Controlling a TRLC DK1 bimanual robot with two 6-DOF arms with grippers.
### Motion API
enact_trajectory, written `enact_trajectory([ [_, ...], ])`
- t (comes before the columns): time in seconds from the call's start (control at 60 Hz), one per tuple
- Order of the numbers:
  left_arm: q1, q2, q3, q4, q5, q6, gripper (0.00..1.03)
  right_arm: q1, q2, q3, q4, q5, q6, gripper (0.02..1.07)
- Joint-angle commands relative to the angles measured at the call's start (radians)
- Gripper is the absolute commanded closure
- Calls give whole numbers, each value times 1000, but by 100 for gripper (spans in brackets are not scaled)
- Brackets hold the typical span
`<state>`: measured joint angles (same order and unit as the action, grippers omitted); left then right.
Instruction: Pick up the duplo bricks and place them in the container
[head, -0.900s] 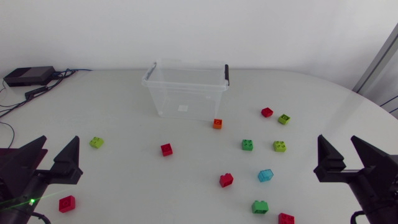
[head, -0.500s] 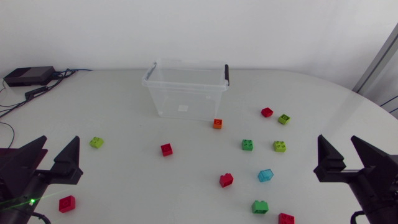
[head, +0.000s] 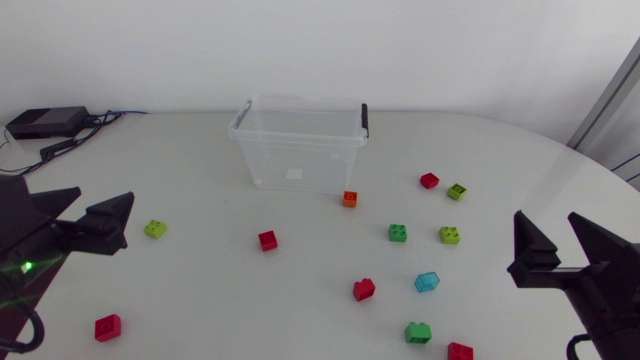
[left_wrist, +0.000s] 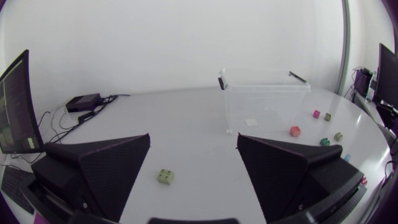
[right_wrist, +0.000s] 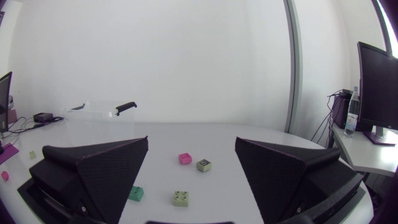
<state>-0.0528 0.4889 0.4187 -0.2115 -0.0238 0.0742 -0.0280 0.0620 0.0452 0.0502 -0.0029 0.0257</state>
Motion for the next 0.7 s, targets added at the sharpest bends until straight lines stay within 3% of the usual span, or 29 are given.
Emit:
enact_trajectory([
  [0.0, 2, 175, 130, -92, 7, 50, 6, 3, 108, 70, 48, -2, 3, 6],
  [0.117, 5, 375, 288, -246, 5, 104, 8, -1, 351, 171, 68, -2, 2, 6],
  [0.217, -1, 514, 397, -387, -28, 358, 7, -26, 536, 249, 59, 0, 3, 6],
  [0.267, 4, 562, 425, -442, -28, 404, 7, -29, 608, 274, 51, 1, 3, 6],
  [0.35, 56, 649, 430, -520, -22, 596, 7, -38, 708, 306, 34, -16, 3, 6],
  [0.383, 65, 657, 427, -528, -22, 627, 7, -44, 740, 317, 23, -34, 3, 6],
  [0.467, 145, 671, 362, -532, -19, 900, 7, -64, 826, 371, -47, -117, -4, 6],
  [0.55, 234, 698, 333, -526, 19, 1073, 7, -96, 892, 432, -145, -209, -43, 6],
  [0.683, 350, 789, 293, -536, 30, 1296, 7, -96, 935, 516, -306, -212, -237, 6],
])
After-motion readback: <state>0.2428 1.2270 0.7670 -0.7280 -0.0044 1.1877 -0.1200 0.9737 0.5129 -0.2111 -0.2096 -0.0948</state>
